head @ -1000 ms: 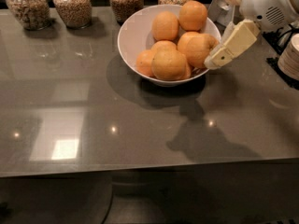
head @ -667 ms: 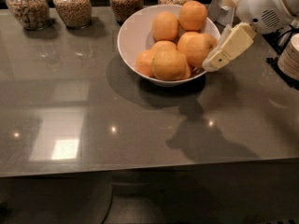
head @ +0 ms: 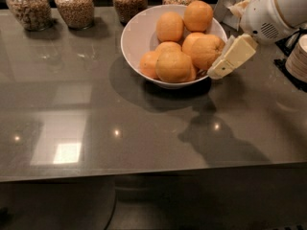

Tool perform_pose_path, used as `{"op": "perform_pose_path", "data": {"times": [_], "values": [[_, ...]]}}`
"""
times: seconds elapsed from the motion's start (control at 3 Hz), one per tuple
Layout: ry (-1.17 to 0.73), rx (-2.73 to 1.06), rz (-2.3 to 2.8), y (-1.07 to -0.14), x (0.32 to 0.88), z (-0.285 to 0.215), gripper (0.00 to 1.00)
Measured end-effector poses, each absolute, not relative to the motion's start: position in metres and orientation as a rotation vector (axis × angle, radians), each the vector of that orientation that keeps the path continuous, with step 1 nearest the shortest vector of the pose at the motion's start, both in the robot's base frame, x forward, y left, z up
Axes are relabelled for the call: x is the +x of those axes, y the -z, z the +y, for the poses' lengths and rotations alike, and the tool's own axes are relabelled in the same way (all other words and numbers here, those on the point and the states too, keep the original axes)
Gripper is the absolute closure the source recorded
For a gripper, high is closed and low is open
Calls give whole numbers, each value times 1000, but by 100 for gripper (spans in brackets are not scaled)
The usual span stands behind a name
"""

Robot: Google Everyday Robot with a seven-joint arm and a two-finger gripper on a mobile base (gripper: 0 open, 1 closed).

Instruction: Pick orange from white bowl

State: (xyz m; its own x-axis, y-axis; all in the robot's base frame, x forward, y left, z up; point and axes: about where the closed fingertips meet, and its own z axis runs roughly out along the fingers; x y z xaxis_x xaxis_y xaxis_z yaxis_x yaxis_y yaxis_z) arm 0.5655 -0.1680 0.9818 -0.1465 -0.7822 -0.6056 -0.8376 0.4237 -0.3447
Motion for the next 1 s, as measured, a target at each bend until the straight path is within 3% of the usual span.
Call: {"op": "perform_pose_path", "data": {"times": [0.67,1.0], "values": [[-93,-1310,1984,-966,587,-179,42],[-107,-1303,1994,-960,595,-178,41]]}}
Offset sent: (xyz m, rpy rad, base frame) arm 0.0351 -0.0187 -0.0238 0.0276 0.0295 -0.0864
